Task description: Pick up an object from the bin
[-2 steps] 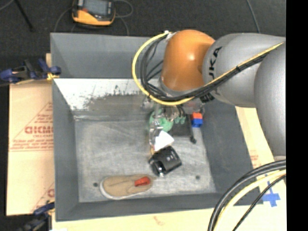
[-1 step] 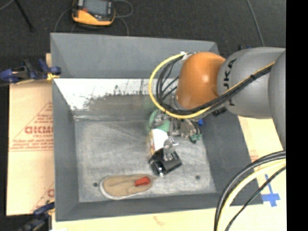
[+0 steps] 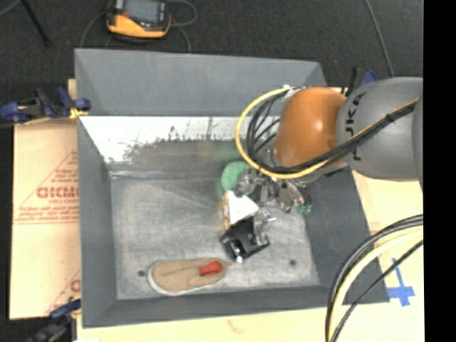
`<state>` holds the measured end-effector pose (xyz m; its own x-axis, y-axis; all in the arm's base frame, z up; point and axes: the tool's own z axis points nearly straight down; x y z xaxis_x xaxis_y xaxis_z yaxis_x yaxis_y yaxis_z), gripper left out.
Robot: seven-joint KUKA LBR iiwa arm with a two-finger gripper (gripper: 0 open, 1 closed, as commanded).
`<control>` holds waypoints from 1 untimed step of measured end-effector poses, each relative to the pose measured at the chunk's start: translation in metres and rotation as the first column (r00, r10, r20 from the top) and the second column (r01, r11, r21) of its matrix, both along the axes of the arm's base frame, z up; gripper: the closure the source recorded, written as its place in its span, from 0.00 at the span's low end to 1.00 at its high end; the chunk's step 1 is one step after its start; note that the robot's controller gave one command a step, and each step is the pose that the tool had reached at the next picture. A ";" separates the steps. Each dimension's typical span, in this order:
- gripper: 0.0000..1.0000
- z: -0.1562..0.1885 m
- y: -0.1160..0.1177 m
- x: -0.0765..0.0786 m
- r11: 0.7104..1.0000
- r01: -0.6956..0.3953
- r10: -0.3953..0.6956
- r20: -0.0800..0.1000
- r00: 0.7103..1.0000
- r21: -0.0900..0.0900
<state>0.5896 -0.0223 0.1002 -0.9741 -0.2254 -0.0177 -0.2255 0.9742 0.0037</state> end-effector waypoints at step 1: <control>1.00 -0.007 -0.023 -0.083 0.999 0.046 -0.046 0.098 0.994 0.000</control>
Offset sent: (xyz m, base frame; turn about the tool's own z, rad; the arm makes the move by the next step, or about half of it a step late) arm 0.0000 0.0000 0.0000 0.0000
